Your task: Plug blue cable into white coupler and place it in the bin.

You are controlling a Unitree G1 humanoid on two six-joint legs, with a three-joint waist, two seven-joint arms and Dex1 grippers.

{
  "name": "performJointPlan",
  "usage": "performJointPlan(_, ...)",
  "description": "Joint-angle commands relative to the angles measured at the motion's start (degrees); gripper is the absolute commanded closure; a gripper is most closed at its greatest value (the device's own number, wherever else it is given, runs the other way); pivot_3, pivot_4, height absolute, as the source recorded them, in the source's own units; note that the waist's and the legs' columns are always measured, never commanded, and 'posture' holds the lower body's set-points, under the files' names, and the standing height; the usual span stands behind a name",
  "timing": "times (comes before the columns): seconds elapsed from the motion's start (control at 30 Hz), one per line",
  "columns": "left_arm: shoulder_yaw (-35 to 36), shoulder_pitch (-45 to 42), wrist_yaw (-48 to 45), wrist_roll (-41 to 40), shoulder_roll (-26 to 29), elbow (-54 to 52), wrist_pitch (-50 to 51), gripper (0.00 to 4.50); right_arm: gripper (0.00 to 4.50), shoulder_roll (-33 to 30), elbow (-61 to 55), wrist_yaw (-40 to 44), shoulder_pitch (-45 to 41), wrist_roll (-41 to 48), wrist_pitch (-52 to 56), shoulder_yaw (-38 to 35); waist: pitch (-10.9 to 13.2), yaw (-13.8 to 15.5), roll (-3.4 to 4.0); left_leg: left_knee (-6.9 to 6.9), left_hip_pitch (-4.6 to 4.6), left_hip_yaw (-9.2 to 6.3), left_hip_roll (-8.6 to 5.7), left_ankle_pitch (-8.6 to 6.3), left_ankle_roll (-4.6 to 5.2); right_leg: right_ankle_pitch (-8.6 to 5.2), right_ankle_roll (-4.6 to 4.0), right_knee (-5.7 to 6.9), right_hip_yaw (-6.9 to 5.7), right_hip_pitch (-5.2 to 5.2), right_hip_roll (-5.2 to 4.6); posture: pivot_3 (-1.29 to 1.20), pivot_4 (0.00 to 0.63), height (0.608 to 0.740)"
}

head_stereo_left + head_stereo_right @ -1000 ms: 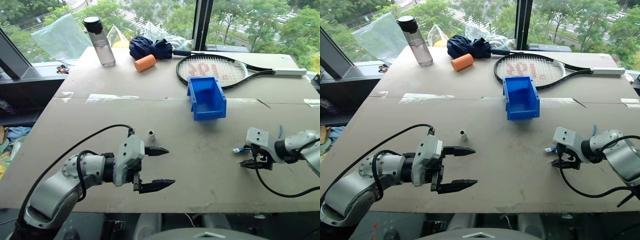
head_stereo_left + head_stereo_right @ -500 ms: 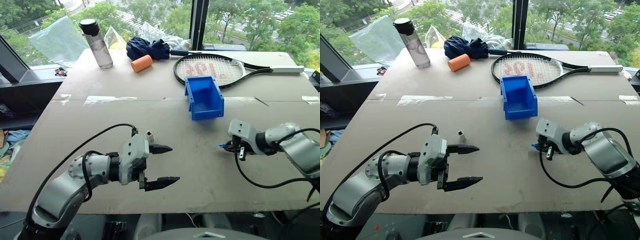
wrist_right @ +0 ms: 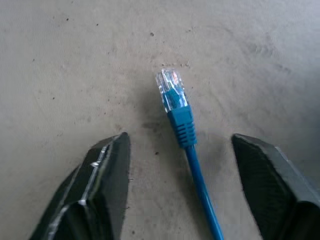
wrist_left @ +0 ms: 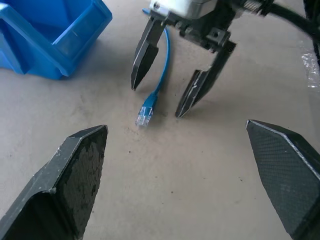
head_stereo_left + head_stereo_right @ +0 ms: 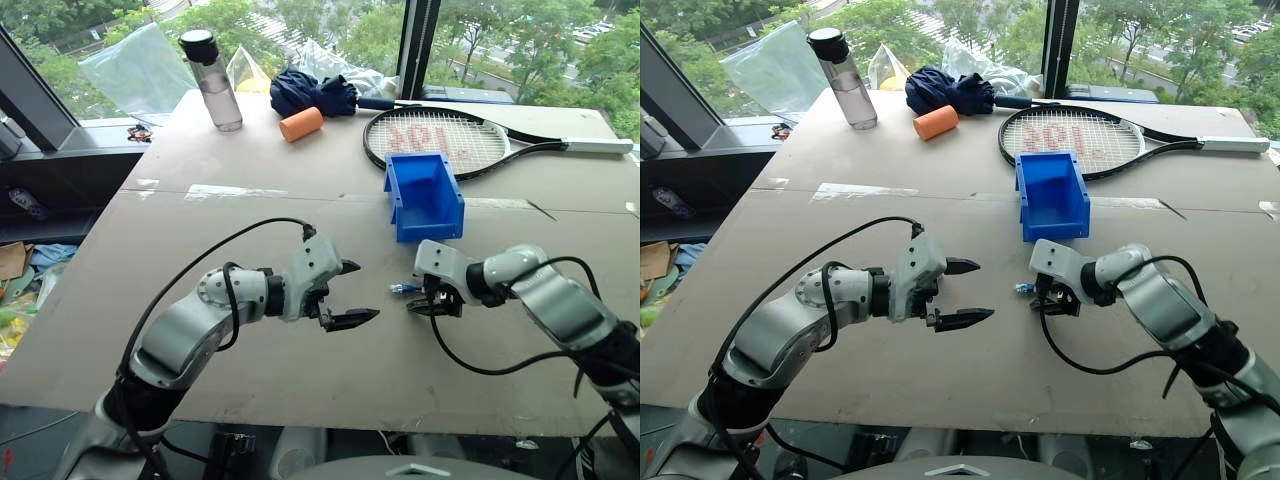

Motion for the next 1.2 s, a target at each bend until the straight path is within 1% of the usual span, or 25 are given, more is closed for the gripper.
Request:
performJointPlan(0.03, -3.1, -4.1, -2.6, 3.7, -2.0, 6.4, -4.0, 0.0, 0.42, 0.1, -12.0, -2.8, 10.6, 5.9, 0.6, -13.1, 0.0, 0.0, 0.0, 0.0, 0.0, 0.02, 0.01, 0.0, 0.0, 0.01, 0.02, 0.0, 0.02, -0.02, 0.01, 0.0, 0.15, 0.74)
performJointPlan(0.07, -4.1, -5.2, -3.0, 4.7, -2.7, 8.5, -4.8, 0.0, 0.42, 0.3, -14.3, -3.9, 14.6, 6.3, -0.6, -16.1, 0.0, 0.3, 0.01, 0.0, -0.04, -0.02, 0.01, 0.0, 0.0, 0.02, 0.04, 0.02, -0.02, -0.03, 0.0, 0.0, 0.15, 0.74)
performJointPlan(0.1, -5.2, -6.3, -3.3, 6.0, -3.8, 10.9, -5.9, 0.0, 0.42, 1.1, -16.9, -5.2, 20.3, 5.8, -5.1, -20.1, 0.0, 0.5, 0.03, 0.0, -0.1, -0.06, 0.0, 0.0, 0.0, 0.01, 0.02, 0.01, -0.06, -0.05, 0.01, 0.0, 0.15, 0.74)
performJointPlan(0.13, -6.1, -7.4, -4.0, 7.0, -4.9, 13.3, -7.1, 0.0, 0.42, 2.1, -19.2, -5.8, 25.4, 6.6, -7.4, -23.9, 0.0, 0.3, 0.0, 0.05, -0.21, -0.16, -0.01, 0.0, 0.0, 0.01, 0.05, -0.01, -0.18, -0.07, 0.0, 0.0, 0.15, 0.74)
performJointPlan(0.2, -8.2, -10.1, -5.3, 8.8, -8.0, 18.1, -9.2, 0.0, 0.42, 5.5, -23.9, -6.1, 37.7, 8.5, -12.3, -33.4, -0.1, 0.5, 0.04, 0.09, -0.28, -0.16, -0.02, 0.0, 0.0, 0.01, 0.08, -0.02, -0.18, -0.08, 0.0, 0.0, 0.15, 0.74)
performJointPlan(0.27, -9.6, -12.1, -7.1, 10.7, -10.0, 22.3, -11.5, 0.0, 0.42, 8.1, -26.3, -6.9, 45.1, 9.4, -15.3, -38.5, -0.1, 0.0, 0.02, 0.19, -0.33, -0.16, -0.03, 0.0, 0.0, -0.03, 0.16, -0.03, -0.19, -0.07, -0.01, 0.0, 0.15, 0.74)
performJointPlan(0.3, -10.4, -13.0, -7.6, 11.7, -11.2, 24.5, -12.7, 0.0, 0.42, 9.1, -27.0, -7.2, 48.3, 9.7, -16.1, -40.4, -0.1, -0.2, 0.03, 0.23, -0.33, -0.1, -0.02, 0.0, 0.0, -0.13, 0.31, -0.02, -0.12, -0.07, -0.01, 0.0, 0.15, 0.74)
performJointPlan(0.43, -12.7, -16.5, -8.6, 16.0, -16.3, 34.2, -18.0, 0.0, 0.42, 11.4, -29.5, -9.7, 54.9, 9.6, -17.1, -42.8, -0.2, -1.1, 0.09, 0.34, -0.24, 0.01, 0.01, 0.0, 0.01, -0.25, 0.18, 0.05, -0.01, -0.06, 0.01, 0.0, 0.15, 0.74)
performJointPlan(0.47, -13.5, -17.5, -8.8, 17.2, -17.6, 36.5, -19.1, 0.5, 0.34, 12.0, -30.4, -10.5, 56.0, 9.6, -17.0, -43.0, -0.2, -1.1, 0.15, 0.36, -0.25, -0.03, 0.02, 0.0, 0.01, -0.25, 0.18, 0.08, -0.02, -0.06, 0.03, 0.0, 0.15, 0.74)
performJointPlan(0.5, -14.7, -18.1, -9.6, 18.5, -18.2, 38.0, -20.2, 0.7, 0.34, 12.8, -31.4, -11.8, 56.4, 9.8, -16.7, -42.8, -0.3, -1.1, 0.19, 0.37, -0.24, -0.03, 0.02, 0.0, 0.01, -0.26, 0.18, 0.08, -0.02, -0.06, 0.03, 0.0, 0.15, 0.74)
performJointPlan(0.53, -15.6, -18.5, -10.4, 19.7, -18.5, 39.2, -21.3, 1.14, 0.34, 13.4, -32.2, -12.7, 56.5, 10.1, -16.3, -42.4, -0.3, -1.1, 0.2, 0.37, -0.28, -0.04, 0.01, 0.0, 0.01, -0.26, 0.18, 0.08, -0.02, -0.07, 0.03, 0.0, 0.15, 0.74)
performJointPlan(0.6, -16.4, -18.7, -11.6, 21.3, -18.6, 40.6, -22.9, 1.82, 0.34, 13.8, -33.1, -13.8, 56.5, 10.3, -16.0, -41.4, -0.3, -1.0, 0.2, 0.37, -0.3, -0.05, 0.01, 0.0, 0.01, -0.26, 0.18, 0.08, -0.03, -0.08, 0.03, 0.0, 0.15, 0.74)
performJointPlan(0.67, -17.2, -18.8, -12.9, 23.1, -18.5, 42.6, -25.5, 2.65, 0.34, 14.4, -33.7, -15.0, 56.5, 10.6, -15.6, -39.8, -0.3, -1.0, 0.18, 0.37, -0.32, -0.05, 0.0, 0.0, 0.01, -0.26, 0.17, 0.06, -0.03, -0.08, 0.02, 0.0, 0.15, 0.74)
performJointPlan(0.77, -16.3, -18.7, -14.5, 23.7, -18.8, 44.6, -27.8, 4.14, 0.34, 15.9, -34.4, -17.1, 55.6, 13.2, -13.1, -37.4, -0.4, -0.9, 0.14, 0.35, -0.33, -0.09, 0.0, 0.0, 0.01, -0.27, 0.17, 0.04, -0.05, -0.08, 0.01, 0.0, 0.15, 0.74)
performJointPlan(0.8, -15.5, -18.4, -15.4, 23.0, -18.8, 44.5, -28.0, 4.48, 0.34, 16.3, -34.5, -18.0, 55.2, 14.0, -12.1, -36.9, -0.4, -0.9, 0.14, 0.34, -0.33, -0.09, 0.0, 0.0, 0.01, -0.27, 0.17, 0.04, -0.05, -0.08, 0.01, 0.0, 0.15, 0.74)
performJointPlan(0.83, -14.9, -18.2, -16.0, 22.6, -18.7, 44.4, -28.1, 4.48, 0.34, 16.6, -34.7, -18.6, 54.9, 14.5, -11.4, -36.5, -0.4, -0.9, 0.14, 0.33, -0.33, -0.1, 0.01, 0.0, 0.01, -0.28, 0.18, 0.04, -0.06, -0.08, 0.01, 0.0, 0.15, 0.74)
performJointPlan(0.9, -10.9, -17.3, -19.0, 16.0, -18.8, 40.8, -20.5, 4.48, 0.34, 19.0, -35.1, -20.7, 53.7, 19.0, -9.0, -35.9, -0.4, -1.0, 0.14, 0.33, -0.34, -0.08, 0.01, 0.0, 0.02, -0.28, 0.18, 0.04, -0.05, -0.09, 0.0, 0.0, 0.15, 0.74)
performJointPlan(1.0, -2.6, -17.8, -22.6, 1.6, -18.4, 33.3, -2.0, 4.48, 0.34, 23.8, -35.5, -24.8, 50.6, 30.2, -4.6, -35.4, -0.3, -1.2, 0.15, 0.32, -0.39, -0.12, 0.06, 0.0, 0.02, -0.28, 0.18, 0.06, -0.08, -0.15, 0.0, 0.0, 0.15, 0.74)
performJointPlan(1.07, 1.5, -18.3, -23.0, -5.9, -17.6, 29.6, 8.4, 4.48, 0.34, 25.6, -35.1, -27.5, 48.1, 37.5, -2.2, -35.2, -0.3, -1.3, 0.16, 0.35, -0.48, -0.24, 0.16, 0.0, 0.02, -0.28, 0.19, 0.1, -0.2, -0.23, 0.01, 0.0, 0.15, 0.74)
performJointPlan(1.13, 4.1, -18.0, -22.5, -10.7, -16.9, 26.7, 15.4, 4.48, 0.34, 26.5, -34.2, -31.1, 45.5, 45.1, -0.3, -35.2, -0.3, -1.4, 0.17, 0.36, -0.45, -0.23, 0.14, 0.0, 0.02, -0.28, 0.2, 0.1, -0.18, -0.2, 0.0, 0.0, 0.15, 0.74)
performJointPlan(1.2, 6.2, -17.4, -21.3, -14.3, -16.6, 24.2, 20.2, 4.48, 0.34, 26.8, -33.1, -34.8, 42.8, 52.9, 0.0, -35.5, -0.3, -1.4, 0.19, 0.36, -0.41, -0.23, 0.14, 0.0, 0.02, -0.28, 0.2, 0.11, -0.18, -0.16, -0.01, 0.0, 0.15, 0.74)
